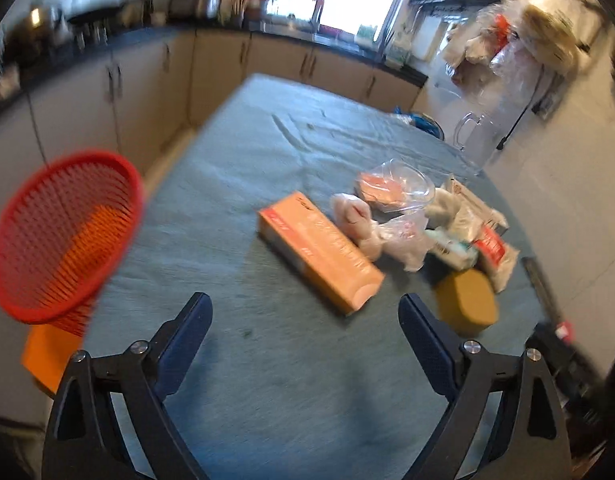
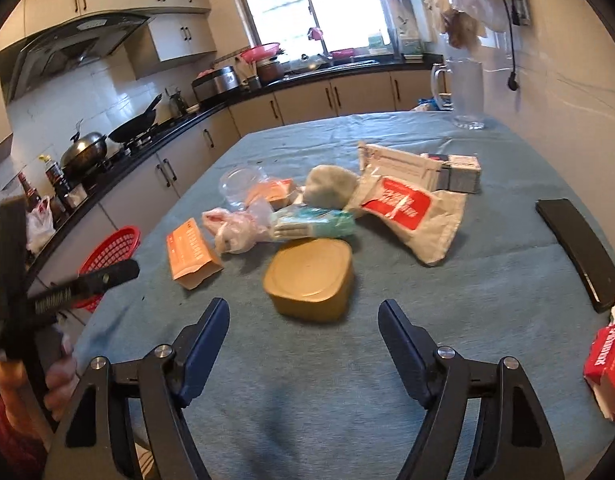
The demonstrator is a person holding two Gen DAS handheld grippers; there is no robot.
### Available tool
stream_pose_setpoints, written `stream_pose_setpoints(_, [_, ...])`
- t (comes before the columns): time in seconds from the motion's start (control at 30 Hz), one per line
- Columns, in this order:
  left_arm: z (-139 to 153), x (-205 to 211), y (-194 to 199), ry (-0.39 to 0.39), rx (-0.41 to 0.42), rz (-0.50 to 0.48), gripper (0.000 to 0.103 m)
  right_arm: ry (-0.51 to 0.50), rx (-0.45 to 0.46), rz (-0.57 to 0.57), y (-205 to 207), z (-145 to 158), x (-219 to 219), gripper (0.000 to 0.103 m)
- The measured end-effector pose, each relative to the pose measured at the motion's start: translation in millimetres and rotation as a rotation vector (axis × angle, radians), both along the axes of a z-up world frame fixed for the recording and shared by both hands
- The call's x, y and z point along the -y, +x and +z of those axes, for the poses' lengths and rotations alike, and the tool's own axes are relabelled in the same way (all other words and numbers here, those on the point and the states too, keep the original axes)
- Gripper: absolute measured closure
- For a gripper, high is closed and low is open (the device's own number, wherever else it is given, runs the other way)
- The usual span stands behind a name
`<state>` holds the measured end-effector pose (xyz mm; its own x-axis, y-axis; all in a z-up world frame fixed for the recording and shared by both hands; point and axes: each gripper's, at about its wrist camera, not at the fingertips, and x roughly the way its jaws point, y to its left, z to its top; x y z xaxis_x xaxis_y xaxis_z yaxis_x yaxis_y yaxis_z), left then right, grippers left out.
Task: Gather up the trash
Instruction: 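Grasp the orange box with the left tool while the right tool grasps the yellow container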
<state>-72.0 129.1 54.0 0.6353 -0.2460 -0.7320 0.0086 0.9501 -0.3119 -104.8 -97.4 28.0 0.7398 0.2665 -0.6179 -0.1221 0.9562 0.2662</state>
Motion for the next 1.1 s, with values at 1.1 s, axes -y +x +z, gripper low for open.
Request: stream_pose_setpoints(1.1, [-28,27,69,0.15,-0.163,-0.02,0.038,-0.011,-0.103,0.069,41,-20,-7,0.017])
